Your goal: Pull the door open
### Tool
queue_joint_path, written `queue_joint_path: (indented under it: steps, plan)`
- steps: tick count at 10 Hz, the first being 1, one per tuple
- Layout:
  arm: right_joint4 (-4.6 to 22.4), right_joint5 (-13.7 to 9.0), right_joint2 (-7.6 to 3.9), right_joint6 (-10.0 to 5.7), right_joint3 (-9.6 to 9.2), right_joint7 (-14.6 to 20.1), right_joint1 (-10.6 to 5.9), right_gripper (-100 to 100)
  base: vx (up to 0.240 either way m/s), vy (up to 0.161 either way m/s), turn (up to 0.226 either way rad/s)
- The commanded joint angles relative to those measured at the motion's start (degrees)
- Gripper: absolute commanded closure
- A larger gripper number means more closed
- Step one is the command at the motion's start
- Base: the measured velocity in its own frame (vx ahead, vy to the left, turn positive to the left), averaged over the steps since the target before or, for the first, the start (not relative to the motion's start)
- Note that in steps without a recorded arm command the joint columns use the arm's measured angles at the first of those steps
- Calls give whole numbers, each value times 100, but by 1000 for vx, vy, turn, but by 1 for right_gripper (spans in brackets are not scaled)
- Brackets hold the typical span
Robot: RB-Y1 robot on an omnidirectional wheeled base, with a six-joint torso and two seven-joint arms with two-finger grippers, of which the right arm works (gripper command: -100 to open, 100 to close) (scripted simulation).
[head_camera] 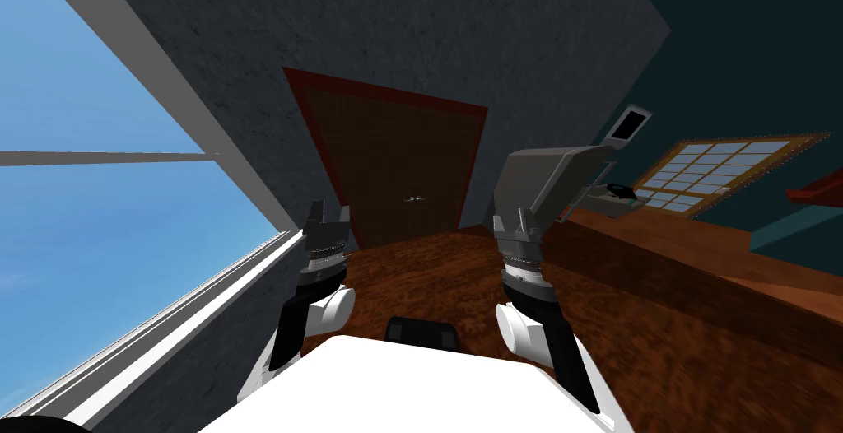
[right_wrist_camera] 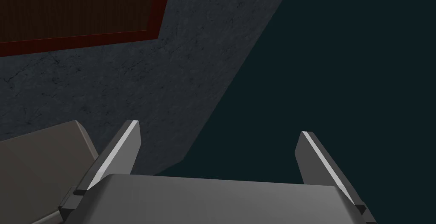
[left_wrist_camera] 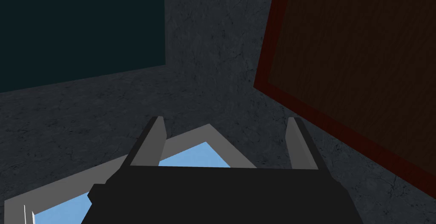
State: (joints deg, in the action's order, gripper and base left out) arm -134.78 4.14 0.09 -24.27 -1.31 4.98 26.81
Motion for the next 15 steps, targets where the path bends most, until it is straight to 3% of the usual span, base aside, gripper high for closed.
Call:
queue_joint_path:
  steps: [1, 9, 15]
  plan:
    - [183, -29, -44, -41, 18, -7, -62, -100, 38, 20, 71]
    - [1073, -168, -215, -238, 106, -41, -363, -100, 73, 5, 70]
    - [1984, -312, -350, -441, 196, -77, -673, -100, 87, 5, 87]
